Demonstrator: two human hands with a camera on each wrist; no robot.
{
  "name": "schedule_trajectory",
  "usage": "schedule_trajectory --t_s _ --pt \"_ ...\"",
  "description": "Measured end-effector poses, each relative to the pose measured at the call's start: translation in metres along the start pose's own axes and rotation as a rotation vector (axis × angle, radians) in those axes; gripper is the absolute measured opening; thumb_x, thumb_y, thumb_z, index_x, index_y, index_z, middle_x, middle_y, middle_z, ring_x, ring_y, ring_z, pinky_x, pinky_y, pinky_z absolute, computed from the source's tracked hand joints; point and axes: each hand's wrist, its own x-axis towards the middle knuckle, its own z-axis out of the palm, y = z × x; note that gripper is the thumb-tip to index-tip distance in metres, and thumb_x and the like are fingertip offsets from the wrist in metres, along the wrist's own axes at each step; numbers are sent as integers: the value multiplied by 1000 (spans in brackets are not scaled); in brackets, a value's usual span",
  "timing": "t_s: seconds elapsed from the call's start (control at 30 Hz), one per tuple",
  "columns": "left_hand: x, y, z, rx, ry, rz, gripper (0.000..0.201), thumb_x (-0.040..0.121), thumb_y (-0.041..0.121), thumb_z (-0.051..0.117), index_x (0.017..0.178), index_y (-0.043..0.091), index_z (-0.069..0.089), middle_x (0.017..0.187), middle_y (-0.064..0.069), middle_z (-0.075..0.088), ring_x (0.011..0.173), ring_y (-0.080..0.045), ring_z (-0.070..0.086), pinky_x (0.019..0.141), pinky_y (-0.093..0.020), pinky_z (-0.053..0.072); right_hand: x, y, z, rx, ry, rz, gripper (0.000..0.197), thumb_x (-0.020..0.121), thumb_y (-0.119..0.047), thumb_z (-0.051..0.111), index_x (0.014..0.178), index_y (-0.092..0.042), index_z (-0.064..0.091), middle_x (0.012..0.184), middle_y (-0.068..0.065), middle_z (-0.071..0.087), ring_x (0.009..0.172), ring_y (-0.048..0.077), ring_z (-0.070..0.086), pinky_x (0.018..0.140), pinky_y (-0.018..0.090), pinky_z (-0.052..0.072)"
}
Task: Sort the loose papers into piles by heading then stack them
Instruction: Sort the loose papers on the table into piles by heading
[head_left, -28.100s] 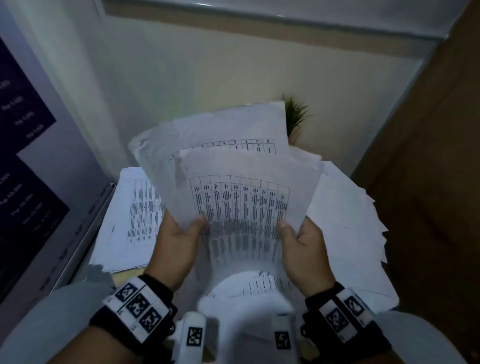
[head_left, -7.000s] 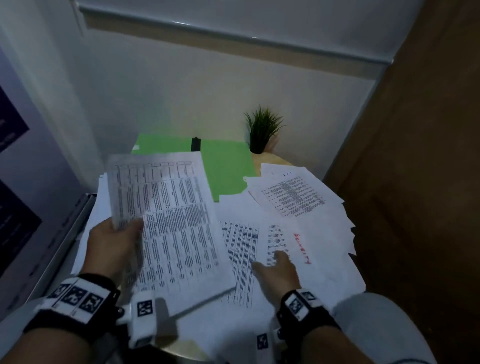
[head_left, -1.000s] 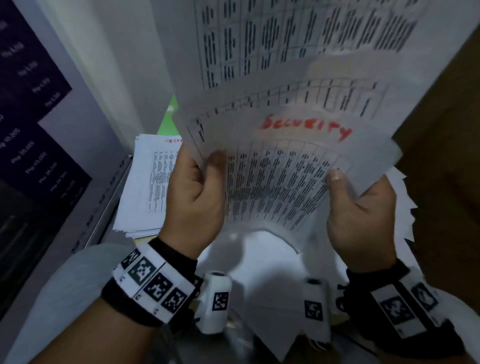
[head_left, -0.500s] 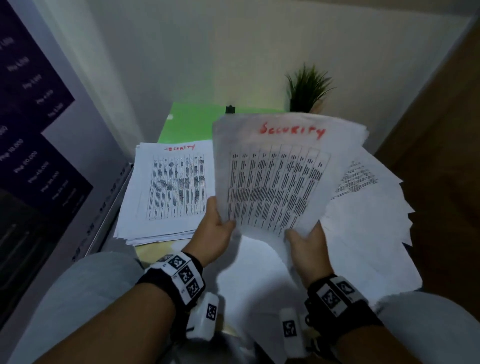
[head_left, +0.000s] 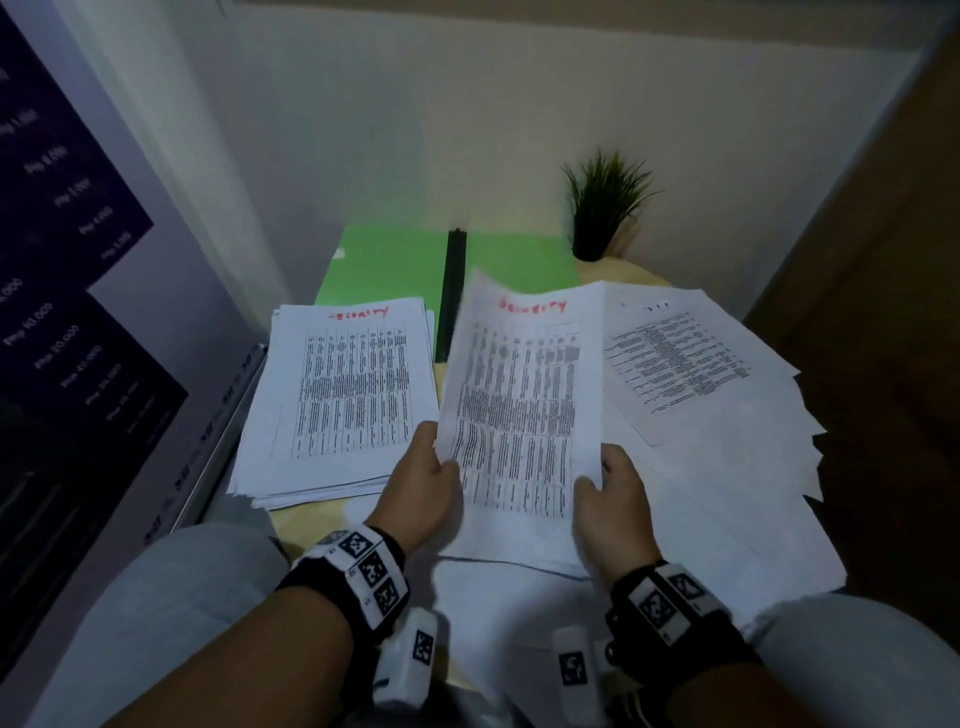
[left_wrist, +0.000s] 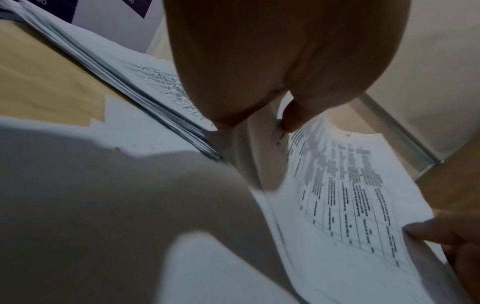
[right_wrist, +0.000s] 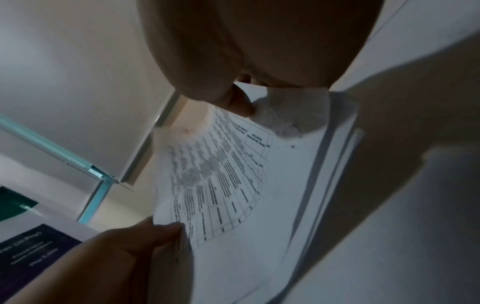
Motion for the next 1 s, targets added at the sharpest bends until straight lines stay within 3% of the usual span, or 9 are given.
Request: schedule_trajectory --t_s 0.13,0.23,0.3,0.43,0.53,0.6,0.73,0.87,1.0 --pt "16 8 -27 -128 155 14 32 95 -3 44 95 28 53 71 2 61 63 -15 56 62 -31 48 2 -10 -7 107 -34 36 35 96 6 44 112 -21 59 89 6 69 62 28 60 61 37 47" --pt "26 21 -62 -219 305 -20 44 90 -9 36 93 32 52 67 4 51 57 -19 48 51 -26 41 5 -10 -17 176 -84 102 33 96 10 43 112 -15 58 90 13 65 56 20 55 54 33 40" --pt "29 25 -90 -138 346 -32 45 92 -10 35 107 29 52 80 3 57 65 -13 55 58 -25 44 7 -11 -24 133 -118 123 28 97 8 47 111 -13 60 89 13 66 59 22 56 53 32 40" --pt "52 -17 -150 17 359 -260 54 94 -4 44 136 29 52 106 -5 70 92 -28 65 85 -46 55 15 -3 -39 -135 -81 58 21 96 -6 58 97 -25 66 90 3 73 74 26 67 68 36 54" --pt "64 -48 -171 173 340 -432 63 94 -4 45 151 23 44 126 -18 67 92 -35 63 72 -43 55 22 -3 -57 -419 -11 27 16 94 -13 62 96 -28 66 102 -2 72 99 24 68 83 27 45" --pt "67 -55 -174 227 374 -446 60 95 -6 43 150 18 47 131 -19 64 94 -37 61 75 -37 49 28 -4 -70 -513 5 57 24 93 -14 64 115 -21 67 119 3 70 114 26 64 91 26 42" --pt "70 -59 -169 246 395 -485 58 96 -6 44 151 12 46 134 -22 62 111 -43 61 85 -41 47 43 -4 -76 -652 -60 119 68 85 -34 71 147 -17 50 147 7 55 132 28 54 109 38 45" --pt "66 -57 -167 266 439 -439 44 90 -6 47 132 3 58 123 -25 65 98 -38 59 82 -39 45 51 -2 -64 -899 -176 166 109 63 -63 70 157 -22 31 150 8 48 137 31 46 107 44 48" --pt "58 -47 -167 186 428 -406 48 91 6 60 139 8 57 139 -19 58 107 -36 61 91 -36 44 55 0 -56 -1031 -206 203 107 69 -57 78 157 -28 24 146 9 49 134 32 46 105 45 48"
